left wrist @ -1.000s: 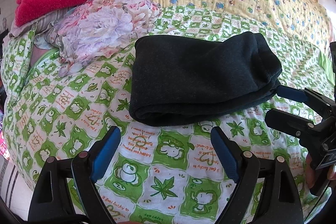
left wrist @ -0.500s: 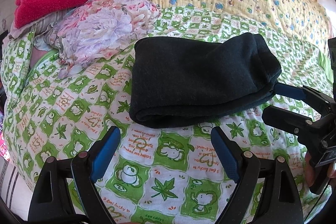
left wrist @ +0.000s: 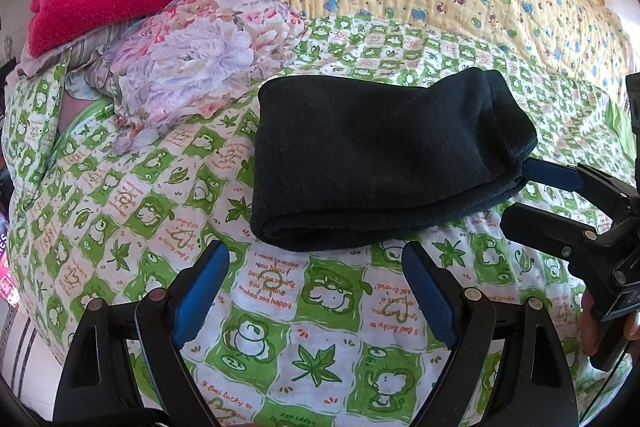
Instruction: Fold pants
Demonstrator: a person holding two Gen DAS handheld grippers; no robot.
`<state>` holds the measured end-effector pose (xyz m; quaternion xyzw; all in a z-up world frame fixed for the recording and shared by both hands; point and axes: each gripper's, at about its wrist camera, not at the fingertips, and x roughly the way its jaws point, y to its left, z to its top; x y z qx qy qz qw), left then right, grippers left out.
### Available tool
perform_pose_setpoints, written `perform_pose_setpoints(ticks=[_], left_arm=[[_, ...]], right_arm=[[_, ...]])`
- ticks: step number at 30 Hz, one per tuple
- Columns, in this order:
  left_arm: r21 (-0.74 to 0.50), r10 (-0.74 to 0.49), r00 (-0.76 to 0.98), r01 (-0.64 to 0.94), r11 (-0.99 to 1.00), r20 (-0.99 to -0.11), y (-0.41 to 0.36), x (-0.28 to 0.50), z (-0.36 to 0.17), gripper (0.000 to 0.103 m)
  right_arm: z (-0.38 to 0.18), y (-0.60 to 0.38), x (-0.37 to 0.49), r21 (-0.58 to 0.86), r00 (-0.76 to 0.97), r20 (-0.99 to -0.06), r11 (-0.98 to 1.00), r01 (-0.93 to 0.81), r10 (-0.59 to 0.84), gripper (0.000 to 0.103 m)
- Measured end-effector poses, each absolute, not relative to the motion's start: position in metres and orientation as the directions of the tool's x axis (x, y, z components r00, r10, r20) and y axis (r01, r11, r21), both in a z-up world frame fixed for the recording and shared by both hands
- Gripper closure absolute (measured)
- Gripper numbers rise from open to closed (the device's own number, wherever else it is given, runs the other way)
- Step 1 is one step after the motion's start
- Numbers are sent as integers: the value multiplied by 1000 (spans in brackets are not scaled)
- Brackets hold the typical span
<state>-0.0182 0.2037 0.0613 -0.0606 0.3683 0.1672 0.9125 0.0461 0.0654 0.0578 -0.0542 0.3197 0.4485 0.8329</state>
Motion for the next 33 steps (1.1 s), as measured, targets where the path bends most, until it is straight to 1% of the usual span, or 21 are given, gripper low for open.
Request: perform_pose_setpoints(ticks=[13,17,21,31,33], left_arm=[[15,266,691,-346,938,-672,203,-15,71,14],[-4,252,689,-347,938,-679,205,-12,70,14],[4,268,682,-362,932,-680,207,-7,72,14],[-27,261,687,-377,926,-678,217,0,84,14],[-13,267,684,-375,927,-678,213,2,85,14]], right_arm=[[65,63,50,200,399,-569,592,-781,719,6],[65,62,51,202,400,-569,593,-779,719,6],[66,63,55,210,396,-567,592,-778,722,6],[68,63,58,219,403,-569,604,-767,717,6],[68,62,59,225,403,-566,606,-763,719,6]])
